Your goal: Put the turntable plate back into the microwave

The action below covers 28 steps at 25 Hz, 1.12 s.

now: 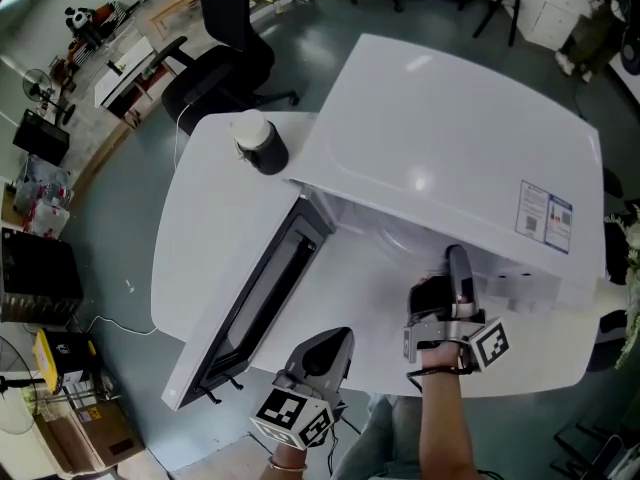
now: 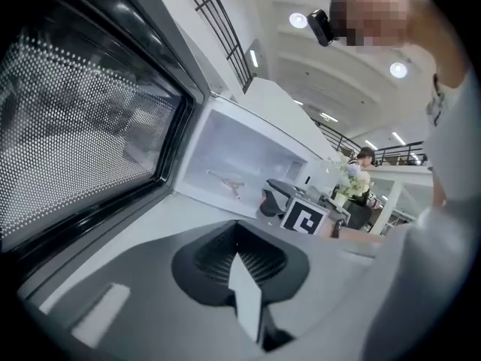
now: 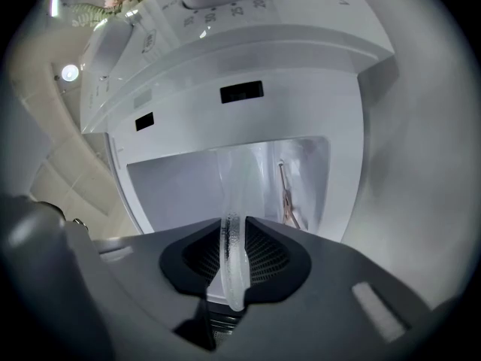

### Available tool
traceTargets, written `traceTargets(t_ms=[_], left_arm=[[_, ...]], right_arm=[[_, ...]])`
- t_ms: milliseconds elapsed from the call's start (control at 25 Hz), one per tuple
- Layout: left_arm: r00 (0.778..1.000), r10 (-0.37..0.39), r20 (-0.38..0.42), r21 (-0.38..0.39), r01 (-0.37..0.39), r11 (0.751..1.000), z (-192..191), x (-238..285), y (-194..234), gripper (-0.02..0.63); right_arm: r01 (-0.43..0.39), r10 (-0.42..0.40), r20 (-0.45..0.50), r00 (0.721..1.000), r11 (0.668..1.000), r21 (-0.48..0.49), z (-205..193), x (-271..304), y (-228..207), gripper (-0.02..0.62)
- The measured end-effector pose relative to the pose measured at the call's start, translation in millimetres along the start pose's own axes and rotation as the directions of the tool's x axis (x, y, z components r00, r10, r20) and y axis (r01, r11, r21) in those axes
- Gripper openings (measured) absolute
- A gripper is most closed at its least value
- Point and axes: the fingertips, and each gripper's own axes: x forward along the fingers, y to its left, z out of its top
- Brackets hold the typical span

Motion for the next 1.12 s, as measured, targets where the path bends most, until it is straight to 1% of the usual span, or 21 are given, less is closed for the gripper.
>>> traceTargets(t_ms=[360,800,1120], left_arm=[[1.0,0.002,-0.003,-0.02,-0.002,1.0,0.8,8.4,2.9,0.0],[1.0,0.002,-0.003,-0.043,-0.003,0.999,1.7,14.5,4.2,0.0],[1.0,-0.001,-0.003,-0.042,0.001,0.999,3.9,16.7,4.4,0.0]], right_arm=[[0.018,-0.019,0.038,0.999,1.0,0.014,6.2,8.6,-7.8,0.064],[0.035,-0.035,0.07,0.997,0.999,-0.001,12.9,22.8,-13.0,0.066],[0.09,-0.091,0.088,0.992,0.996,0.009,14.9,26.0,-22.8,0.066]])
